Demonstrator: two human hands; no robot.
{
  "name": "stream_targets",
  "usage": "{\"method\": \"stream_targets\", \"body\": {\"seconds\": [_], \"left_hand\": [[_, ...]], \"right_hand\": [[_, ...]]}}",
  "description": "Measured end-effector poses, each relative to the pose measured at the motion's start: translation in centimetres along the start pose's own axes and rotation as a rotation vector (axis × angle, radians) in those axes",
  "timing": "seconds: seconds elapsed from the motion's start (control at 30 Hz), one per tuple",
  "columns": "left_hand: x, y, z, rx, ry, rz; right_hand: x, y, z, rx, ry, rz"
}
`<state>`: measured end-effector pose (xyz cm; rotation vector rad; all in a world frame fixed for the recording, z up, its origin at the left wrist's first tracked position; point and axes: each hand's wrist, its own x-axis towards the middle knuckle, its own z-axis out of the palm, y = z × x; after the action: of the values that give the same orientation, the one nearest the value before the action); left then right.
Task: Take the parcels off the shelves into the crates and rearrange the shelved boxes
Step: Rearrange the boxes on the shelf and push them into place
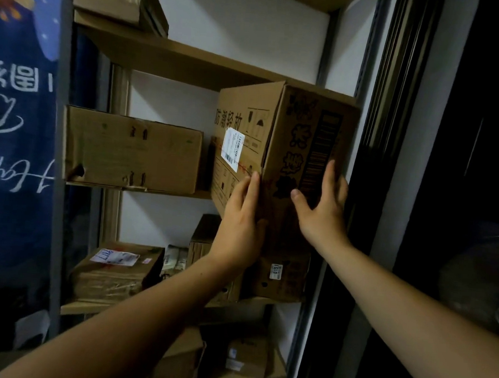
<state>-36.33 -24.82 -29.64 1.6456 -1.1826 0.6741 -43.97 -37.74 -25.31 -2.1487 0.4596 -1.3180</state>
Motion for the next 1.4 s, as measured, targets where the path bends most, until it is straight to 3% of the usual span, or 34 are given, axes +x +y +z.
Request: {"method": "stream_targets", "body": {"seconds": [0.2,0.43,1.0,1.4], "left_hand": [[-1.0,-0.7,-0.7,0.023,-0.049,0.040],[1.4,-2.0,-2.3,0.068,-0.056,0.085],[7.9,-11.3,-5.4,0.358,-0.194,0.048],[13.1,-15.9,-4.4,0.848,-0.255,-0.145]], "right_hand": [[-1.3,-0.4,0.4,-0.012,0.006,0.039],[0.6,-1.6,1.7,-0.074,0.087,-0.107],[6.4,-1.8,9.4,-0.378,-0.231,-0.163],[13.9,2.0,15.1,-0.495,-0.415,-0.326]]}}
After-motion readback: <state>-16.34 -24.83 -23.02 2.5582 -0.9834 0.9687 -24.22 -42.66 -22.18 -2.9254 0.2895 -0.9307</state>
